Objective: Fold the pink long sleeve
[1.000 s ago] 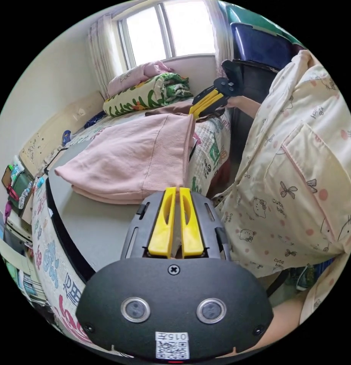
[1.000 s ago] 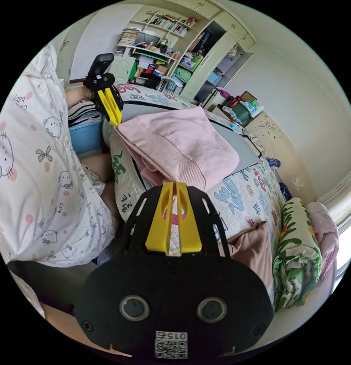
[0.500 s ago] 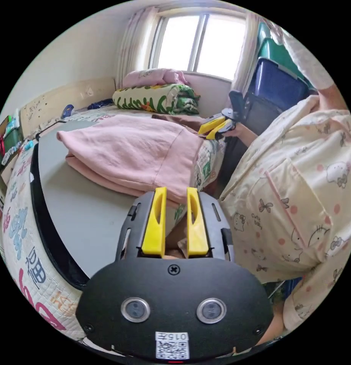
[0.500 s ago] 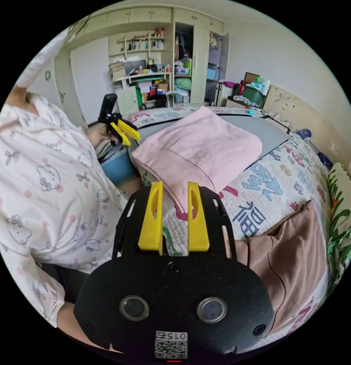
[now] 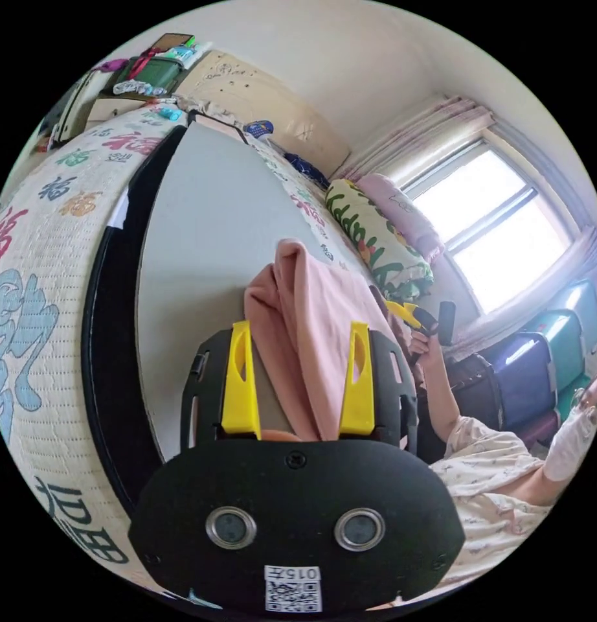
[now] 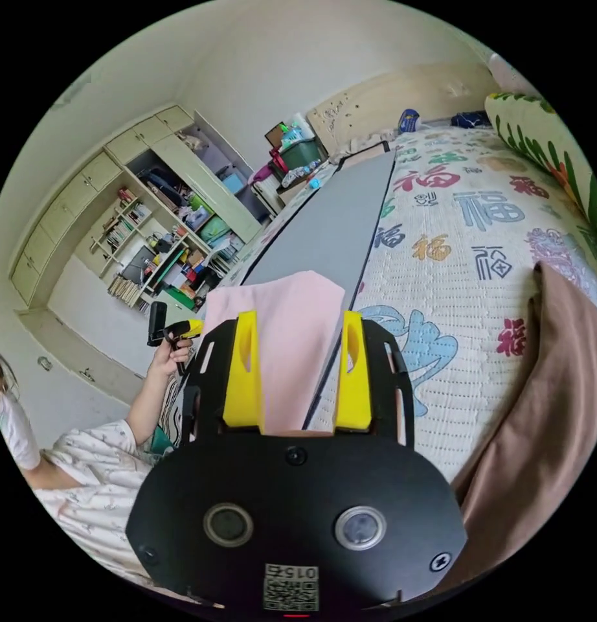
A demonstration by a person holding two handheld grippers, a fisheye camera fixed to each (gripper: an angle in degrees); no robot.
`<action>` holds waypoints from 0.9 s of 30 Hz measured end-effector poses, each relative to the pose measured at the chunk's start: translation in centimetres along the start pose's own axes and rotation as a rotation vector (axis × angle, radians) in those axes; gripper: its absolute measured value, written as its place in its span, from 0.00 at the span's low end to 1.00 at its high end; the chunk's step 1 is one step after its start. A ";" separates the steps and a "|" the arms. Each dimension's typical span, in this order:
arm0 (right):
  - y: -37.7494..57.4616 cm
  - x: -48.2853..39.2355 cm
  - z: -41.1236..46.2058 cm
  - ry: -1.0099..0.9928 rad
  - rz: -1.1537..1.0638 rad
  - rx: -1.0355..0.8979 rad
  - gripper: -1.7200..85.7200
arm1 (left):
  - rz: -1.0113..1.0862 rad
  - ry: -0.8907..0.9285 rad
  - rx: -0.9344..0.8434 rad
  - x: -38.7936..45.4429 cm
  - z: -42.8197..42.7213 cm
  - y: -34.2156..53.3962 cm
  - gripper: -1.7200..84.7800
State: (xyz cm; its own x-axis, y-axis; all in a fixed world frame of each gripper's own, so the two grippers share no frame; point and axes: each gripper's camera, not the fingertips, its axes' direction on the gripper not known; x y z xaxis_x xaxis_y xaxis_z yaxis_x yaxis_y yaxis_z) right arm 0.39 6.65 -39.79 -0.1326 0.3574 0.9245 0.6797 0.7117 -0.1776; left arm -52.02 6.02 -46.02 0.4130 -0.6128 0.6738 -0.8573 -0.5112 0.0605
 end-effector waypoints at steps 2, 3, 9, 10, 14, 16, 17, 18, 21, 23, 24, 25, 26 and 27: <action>-4.7 1.3 3.2 0.003 0.047 -0.086 0.25 | -0.022 -0.014 -0.040 -1.7 1.8 -2.1 0.26; -5.6 1.6 3.8 0.003 0.056 -0.106 0.25 | -0.024 -0.029 -0.048 -2.0 2.2 -2.5 0.26; -12.1 3.0 6.7 -0.098 0.091 -0.191 0.24 | -0.018 0.014 -0.080 -4.7 4.4 -4.4 0.22; -12.9 3.3 7.0 -0.146 0.105 -0.206 0.22 | -0.007 0.015 -0.084 -5.0 4.7 -4.5 0.21; -15.2 2.5 6.6 -0.131 0.085 -0.207 0.18 | -0.019 0.054 -0.115 -6.4 5.5 -5.3 0.18; -15.8 1.3 6.3 -0.107 0.062 -0.189 0.17 | -0.048 0.087 -0.124 -7.3 5.8 -5.5 0.17; -16.2 0.6 6.0 -0.103 0.062 -0.176 0.17 | -0.066 0.110 -0.120 -7.8 6.0 -5.3 0.16; -16.3 0.2 5.8 -0.103 0.064 -0.169 0.17 | -0.074 0.121 -0.119 -8.0 6.1 -5.1 0.15; -17.0 -2.1 4.6 -0.088 0.055 -0.131 0.16 | -0.114 0.162 -0.125 -9.0 6.1 -4.5 0.13; -17.1 -5.0 3.1 -0.054 0.015 -0.086 0.15 | -0.108 0.154 -0.090 -8.7 5.0 -3.7 0.12; -17.2 -5.7 2.6 -0.050 0.005 -0.075 0.15 | -0.093 0.145 -0.075 -8.3 4.5 -3.5 0.11; -17.2 -7.2 1.4 -0.050 -0.017 -0.051 0.15 | -0.054 0.125 -0.046 -7.2 3.5 -3.0 0.11; -17.3 -8.5 0.1 -0.057 -0.035 -0.030 0.14 | -0.017 0.113 -0.020 -6.0 2.4 -2.6 0.11; -17.3 -9.2 -0.6 -0.062 -0.043 -0.021 0.14 | 0.000 0.112 -0.009 -5.3 1.9 -2.4 0.10</action>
State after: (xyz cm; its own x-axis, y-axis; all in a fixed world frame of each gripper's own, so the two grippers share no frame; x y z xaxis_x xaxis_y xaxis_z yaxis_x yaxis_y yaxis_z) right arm -9.72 -9.33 -44.98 -0.2061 0.3635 0.9085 0.6869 0.7150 -0.1302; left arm -51.58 9.40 -51.14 0.3767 -0.5416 0.7515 -0.8602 -0.5056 0.0668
